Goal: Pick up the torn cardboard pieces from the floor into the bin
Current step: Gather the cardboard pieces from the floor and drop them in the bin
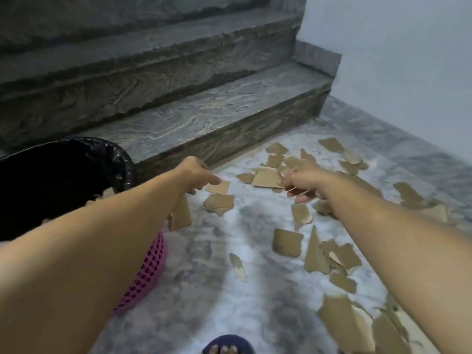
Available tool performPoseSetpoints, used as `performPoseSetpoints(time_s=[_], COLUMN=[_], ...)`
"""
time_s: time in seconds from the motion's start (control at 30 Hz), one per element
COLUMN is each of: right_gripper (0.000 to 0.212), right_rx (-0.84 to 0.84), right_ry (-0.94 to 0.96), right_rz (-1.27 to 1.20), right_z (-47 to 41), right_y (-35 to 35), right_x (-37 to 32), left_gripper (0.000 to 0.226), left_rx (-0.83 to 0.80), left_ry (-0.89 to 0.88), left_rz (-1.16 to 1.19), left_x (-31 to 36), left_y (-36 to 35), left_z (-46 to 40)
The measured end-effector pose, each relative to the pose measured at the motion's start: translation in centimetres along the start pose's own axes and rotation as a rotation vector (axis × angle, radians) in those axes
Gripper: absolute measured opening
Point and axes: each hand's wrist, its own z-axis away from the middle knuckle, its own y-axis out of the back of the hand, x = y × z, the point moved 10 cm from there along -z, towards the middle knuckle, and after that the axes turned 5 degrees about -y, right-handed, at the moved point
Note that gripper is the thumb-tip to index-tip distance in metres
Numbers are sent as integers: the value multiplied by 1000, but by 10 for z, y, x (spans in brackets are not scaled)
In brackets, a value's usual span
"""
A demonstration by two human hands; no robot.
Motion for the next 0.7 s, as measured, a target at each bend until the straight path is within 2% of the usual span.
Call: performPoseSetpoints(time_s=[0.1, 0.23, 0.33, 0.43, 0.53, 0.6, 0.7], right_gripper=[23, 66, 93, 121, 145, 142, 114], right_rx=[-2, 18, 25, 58, 136, 166, 208], right_ry=[-112, -297, -438, -589, -623, -613, -589], right_rz=[29, 217, 323, 385, 331, 379, 405], right_z=[-13, -25, -35, -35, -44, -50, -54], right_y=[2, -3, -14, -24, -38, -46, -45], right_x=[53, 126, 181, 220, 232, 230, 220], left_gripper=[50, 76, 116, 128, 133, 133, 103], left_rx=[-10, 56, 148, 252, 268, 204, 222], left_ry=[123, 245, 325, 390, 454, 472, 438], left_rz=[-56, 25, 108, -10, -58, -72, -175], left_x=[-40, -102, -146, -177, -199, -195, -189], left_y=[-35, -67, -87, -89, -97, -109, -113], left_z=[-25, -46, -66, -77, -86, -85, -84])
